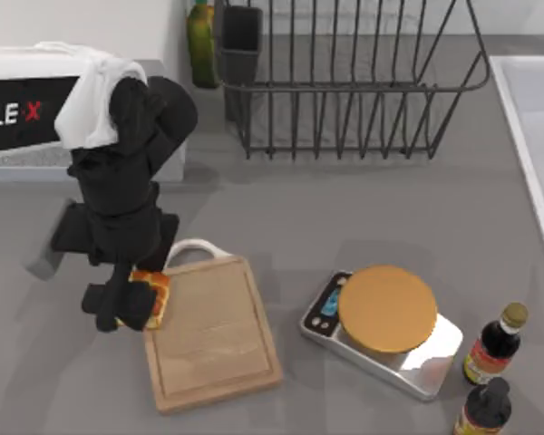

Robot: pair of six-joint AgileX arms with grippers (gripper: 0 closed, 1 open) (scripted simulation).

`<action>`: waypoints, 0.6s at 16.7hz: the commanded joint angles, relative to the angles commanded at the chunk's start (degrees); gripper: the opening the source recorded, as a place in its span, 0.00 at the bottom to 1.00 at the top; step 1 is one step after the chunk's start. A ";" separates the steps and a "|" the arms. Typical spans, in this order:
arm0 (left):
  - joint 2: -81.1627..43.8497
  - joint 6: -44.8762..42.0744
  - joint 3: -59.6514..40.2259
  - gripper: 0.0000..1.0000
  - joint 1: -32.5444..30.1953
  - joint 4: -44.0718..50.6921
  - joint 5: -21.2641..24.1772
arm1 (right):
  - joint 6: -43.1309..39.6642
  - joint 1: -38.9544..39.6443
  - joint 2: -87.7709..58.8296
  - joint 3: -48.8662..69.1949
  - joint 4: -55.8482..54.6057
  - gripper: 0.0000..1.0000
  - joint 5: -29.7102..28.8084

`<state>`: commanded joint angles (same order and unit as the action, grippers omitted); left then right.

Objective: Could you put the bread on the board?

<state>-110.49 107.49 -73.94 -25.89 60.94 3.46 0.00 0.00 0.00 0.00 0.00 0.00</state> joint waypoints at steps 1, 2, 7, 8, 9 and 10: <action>0.07 3.41 -1.02 0.00 -1.48 -0.32 -0.49 | 0.00 0.00 0.00 0.00 0.00 1.00 0.00; 0.30 6.56 -2.01 0.00 -2.92 -0.57 -0.96 | 0.00 0.00 0.00 0.00 0.00 1.00 0.00; 1.56 15.95 -5.43 0.00 -8.15 -0.69 -2.44 | 0.00 0.00 0.00 0.00 0.00 1.00 0.00; 1.64 16.43 -5.70 0.00 -8.59 -0.62 -2.54 | 0.00 0.00 0.00 0.00 0.00 1.00 0.00; 1.67 16.59 -5.83 0.00 -8.80 -0.58 -2.58 | 0.00 0.00 0.00 0.00 0.00 1.00 0.00; 1.67 16.59 -5.83 0.00 -8.80 -0.58 -2.58 | 0.00 0.00 0.00 0.00 0.00 1.00 0.00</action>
<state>-108.82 124.09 -79.77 -34.69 60.36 0.89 0.00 0.00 0.00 0.00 0.00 0.00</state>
